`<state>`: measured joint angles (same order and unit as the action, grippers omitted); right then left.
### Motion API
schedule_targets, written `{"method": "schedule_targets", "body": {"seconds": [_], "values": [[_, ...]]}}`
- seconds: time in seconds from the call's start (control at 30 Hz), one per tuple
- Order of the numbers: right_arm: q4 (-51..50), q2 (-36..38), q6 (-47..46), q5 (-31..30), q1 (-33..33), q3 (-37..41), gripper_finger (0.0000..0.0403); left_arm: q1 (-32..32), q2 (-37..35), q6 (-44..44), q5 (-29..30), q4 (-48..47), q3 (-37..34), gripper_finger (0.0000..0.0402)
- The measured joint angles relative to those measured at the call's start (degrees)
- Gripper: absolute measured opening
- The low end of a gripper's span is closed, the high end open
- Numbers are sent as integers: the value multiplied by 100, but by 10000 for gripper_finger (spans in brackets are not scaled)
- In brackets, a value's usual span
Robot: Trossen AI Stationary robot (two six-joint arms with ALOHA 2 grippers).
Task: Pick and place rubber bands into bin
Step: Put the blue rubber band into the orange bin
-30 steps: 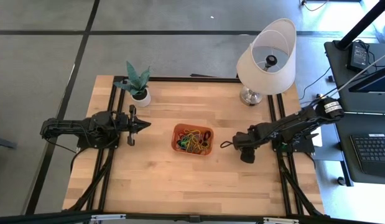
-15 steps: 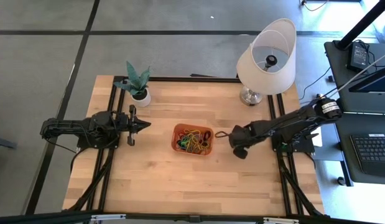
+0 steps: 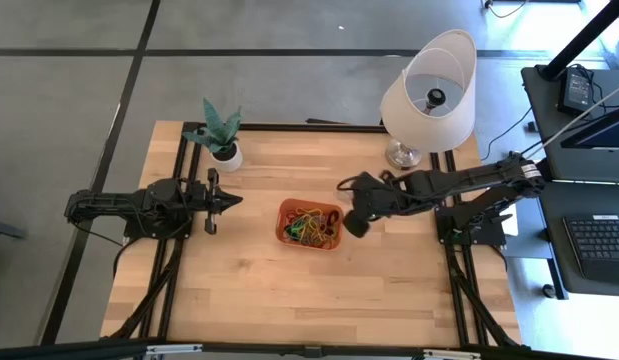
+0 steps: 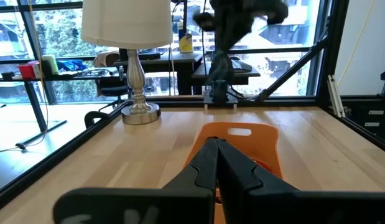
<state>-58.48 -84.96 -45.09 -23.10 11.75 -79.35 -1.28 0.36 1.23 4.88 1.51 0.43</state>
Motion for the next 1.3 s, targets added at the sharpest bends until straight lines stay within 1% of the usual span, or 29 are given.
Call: {"method": "schedule_targets", "body": {"seconds": [0.1,0.23,0.33,0.43,0.53,0.6,0.73,0.9,1.03,1.13,1.3], "values": [[297,-357,392,-242,-2,-650,1,-1,0,0,0,1,0,2],[874,-1091,909,-280,-54,-1382,0,-2,0,0,1,-2,0,2],[1110,-1722,1285,-279,-111,-1893,0,-2,2,0,1,-3,0,2],[1116,-2355,1511,-273,-189,-2347,0,-1,2,0,-1,-6,0,2],[1109,-2949,1644,-239,-289,-2621,0,0,0,-2,1,-3,0,2],[1097,-3296,1700,-90,-371,-2688,0,-2,2,0,1,-3,0,2],[871,-3864,1564,531,-517,-2697,0,0,1,-1,1,-3,0,2],[584,-4249,1262,876,-564,-2697,1,-2,2,0,1,-1,0,2],[672,-4300,1229,1015,-560,-2698,11,0,2,-2,1,-3,0,2],[812,-4298,1210,1020,-561,-2699,26,0,1,0,1,-3,0,2],[831,-4221,1076,1319,-619,-2710,65,0,2,-1,-1,-3,0,2]]}}
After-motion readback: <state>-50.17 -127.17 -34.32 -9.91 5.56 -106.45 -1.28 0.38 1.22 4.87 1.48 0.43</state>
